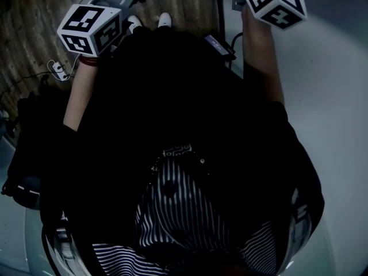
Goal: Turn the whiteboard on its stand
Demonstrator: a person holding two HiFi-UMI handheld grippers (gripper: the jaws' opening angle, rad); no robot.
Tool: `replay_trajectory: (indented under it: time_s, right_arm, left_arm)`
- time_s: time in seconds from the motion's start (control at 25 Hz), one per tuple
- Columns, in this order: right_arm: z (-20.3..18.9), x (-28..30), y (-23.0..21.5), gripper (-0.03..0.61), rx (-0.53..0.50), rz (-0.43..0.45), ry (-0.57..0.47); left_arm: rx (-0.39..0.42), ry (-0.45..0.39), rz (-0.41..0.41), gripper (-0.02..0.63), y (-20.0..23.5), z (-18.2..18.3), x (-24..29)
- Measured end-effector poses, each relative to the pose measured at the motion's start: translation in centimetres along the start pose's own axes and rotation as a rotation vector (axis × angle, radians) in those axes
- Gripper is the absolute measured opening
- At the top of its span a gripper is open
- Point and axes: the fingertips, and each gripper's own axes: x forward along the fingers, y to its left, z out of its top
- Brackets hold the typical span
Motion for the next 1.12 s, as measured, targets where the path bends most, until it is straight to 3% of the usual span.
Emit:
replay_trajectory:
  time_s: [0.24, 0.32, 0.36, 0.6, 0.72, 0.84, 1.12]
  right_arm:
    - [-0.2, 0.7, 1.1, 0.060, -0.019, 0.048, 0.017]
    - [-1.1, 0.0, 2.1, 0.154, -0.035, 0.129, 0.053]
    - [-1.7, -0.7, 2.4, 0.170, -0.041, 0.165, 0.075]
    - [-5.5, -7.3, 3.0, 0.169, 0.019, 0.240, 0.090]
    - [-6.3, -9.4, 4.9, 0.109, 0.001, 0.282, 0.077]
    - [-7.2, -9.8, 7.0, 0.078, -0.032, 0.309, 0.096]
    - [-6.2, -8.5, 9.0, 0.077, 0.030, 0.444, 0.102]
  left_arm:
    - [0.011, 0.001, -0.014, 0.002, -0.4, 0.2, 0.3]
    - [0.021, 0.008, -0.037, 0.002, -0.8, 0.1, 0.4]
    - [0.027, 0.014, -0.050, 0.002, -1.1, -0.1, 0.4]
    - [0.036, 0.028, -0.097, 0.002, -2.5, -1.2, -0.2]
    - [0.055, 0.028, -0.144, 0.002, -3.9, -1.0, 0.4]
    - [0.070, 0.016, -0.171, 0.002, -5.0, -0.3, 0.8]
    - [0.057, -0.014, -0.171, 0.002, -4.4, 1.1, 1.9]
